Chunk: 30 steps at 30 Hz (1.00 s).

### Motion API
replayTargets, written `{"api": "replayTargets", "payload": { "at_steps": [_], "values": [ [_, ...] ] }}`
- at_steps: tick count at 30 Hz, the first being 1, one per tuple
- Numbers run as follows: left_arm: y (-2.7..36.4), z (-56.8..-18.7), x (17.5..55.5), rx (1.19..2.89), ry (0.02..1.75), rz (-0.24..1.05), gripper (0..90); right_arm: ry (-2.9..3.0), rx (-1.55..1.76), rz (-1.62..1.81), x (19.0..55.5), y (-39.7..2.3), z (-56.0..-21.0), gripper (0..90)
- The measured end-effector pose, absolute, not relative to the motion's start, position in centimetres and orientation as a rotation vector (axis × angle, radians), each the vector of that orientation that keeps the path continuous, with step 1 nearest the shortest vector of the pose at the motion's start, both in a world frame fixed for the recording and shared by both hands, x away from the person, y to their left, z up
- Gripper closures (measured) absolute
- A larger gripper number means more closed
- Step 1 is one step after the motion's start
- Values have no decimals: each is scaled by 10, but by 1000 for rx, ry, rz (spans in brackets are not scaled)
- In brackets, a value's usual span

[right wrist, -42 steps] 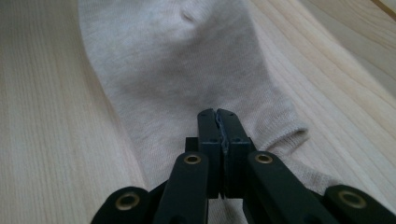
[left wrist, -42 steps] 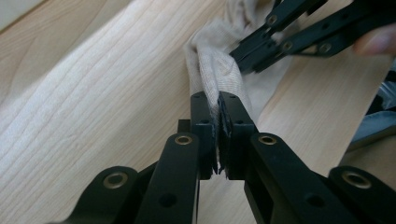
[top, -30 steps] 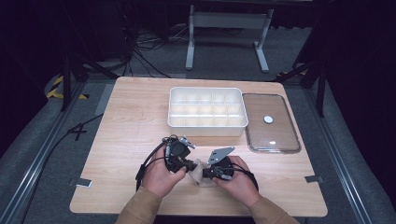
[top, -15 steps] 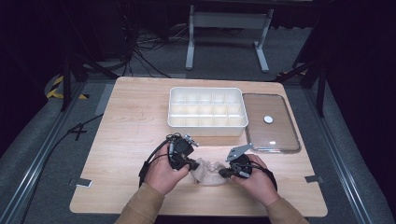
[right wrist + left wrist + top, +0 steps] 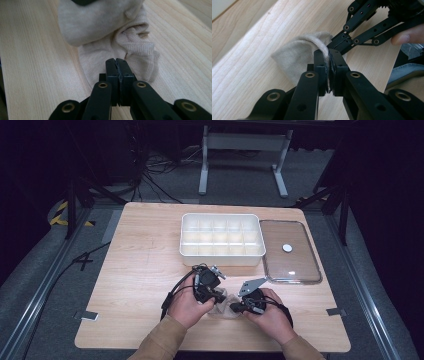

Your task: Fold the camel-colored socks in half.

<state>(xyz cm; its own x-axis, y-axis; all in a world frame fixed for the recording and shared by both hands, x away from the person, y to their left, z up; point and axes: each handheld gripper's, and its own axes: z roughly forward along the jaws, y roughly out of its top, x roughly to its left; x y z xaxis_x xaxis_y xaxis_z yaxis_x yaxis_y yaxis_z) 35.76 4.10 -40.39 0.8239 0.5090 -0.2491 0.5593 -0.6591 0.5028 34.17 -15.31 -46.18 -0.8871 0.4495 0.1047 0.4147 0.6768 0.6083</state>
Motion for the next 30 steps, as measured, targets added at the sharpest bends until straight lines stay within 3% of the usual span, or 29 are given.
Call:
{"api": "replayTargets", "payload": {
  "at_steps": [22,28,30],
  "values": [
    [17,-418,357,2458,714,-126,854,2807,728,1083,341,-159,-466,887],
    [16,-418,355,2462,727,-99,846,2768,750,1060,339,-162,-462,794],
    [17,-418,356,2447,724,-114,795,2759,768,1046,339,-165,-458,787]
  ]
}}
